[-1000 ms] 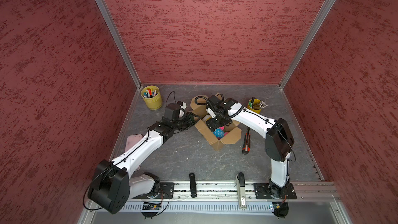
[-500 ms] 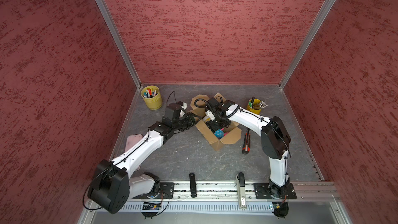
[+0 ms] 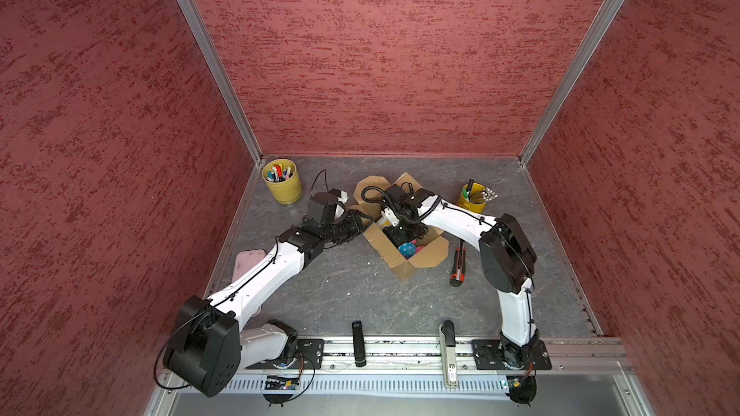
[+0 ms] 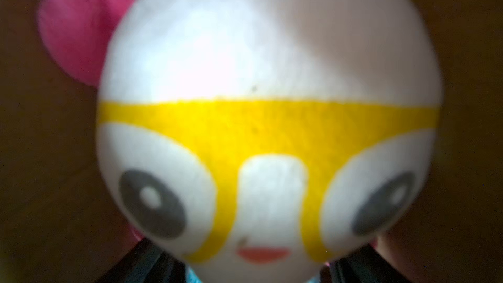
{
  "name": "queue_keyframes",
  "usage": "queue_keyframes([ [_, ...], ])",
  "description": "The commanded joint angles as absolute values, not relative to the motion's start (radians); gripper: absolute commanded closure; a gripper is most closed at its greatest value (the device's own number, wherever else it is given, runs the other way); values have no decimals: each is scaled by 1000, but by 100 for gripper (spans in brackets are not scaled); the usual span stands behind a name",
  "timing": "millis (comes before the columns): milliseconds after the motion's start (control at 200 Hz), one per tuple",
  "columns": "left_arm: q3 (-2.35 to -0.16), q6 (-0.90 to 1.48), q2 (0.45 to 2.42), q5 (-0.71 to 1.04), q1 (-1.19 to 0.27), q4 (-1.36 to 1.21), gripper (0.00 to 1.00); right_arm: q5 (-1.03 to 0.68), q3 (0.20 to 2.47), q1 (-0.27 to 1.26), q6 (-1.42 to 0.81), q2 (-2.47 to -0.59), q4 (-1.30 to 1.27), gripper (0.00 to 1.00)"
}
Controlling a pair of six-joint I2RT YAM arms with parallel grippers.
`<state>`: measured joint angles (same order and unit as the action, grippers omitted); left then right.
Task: Unpack the express box
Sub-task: 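Lower the right gripper into the box and close it on the doll's head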
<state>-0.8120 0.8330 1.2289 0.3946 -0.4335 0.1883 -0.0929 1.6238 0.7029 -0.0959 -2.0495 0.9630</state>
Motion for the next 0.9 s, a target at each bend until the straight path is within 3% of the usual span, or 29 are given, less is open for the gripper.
queue_keyframes([
  [0,-827,821,1225,386,-440,192,57,-111,1606,696,-93,-2090,953,16],
  [581,-821,832,1208,373,-460,191,57,-161,1550,694,-157,-2139,867,19],
  [892,-787,854,1154,336,-469,199,57,-161,1544,694,-156,-2163,850,25],
])
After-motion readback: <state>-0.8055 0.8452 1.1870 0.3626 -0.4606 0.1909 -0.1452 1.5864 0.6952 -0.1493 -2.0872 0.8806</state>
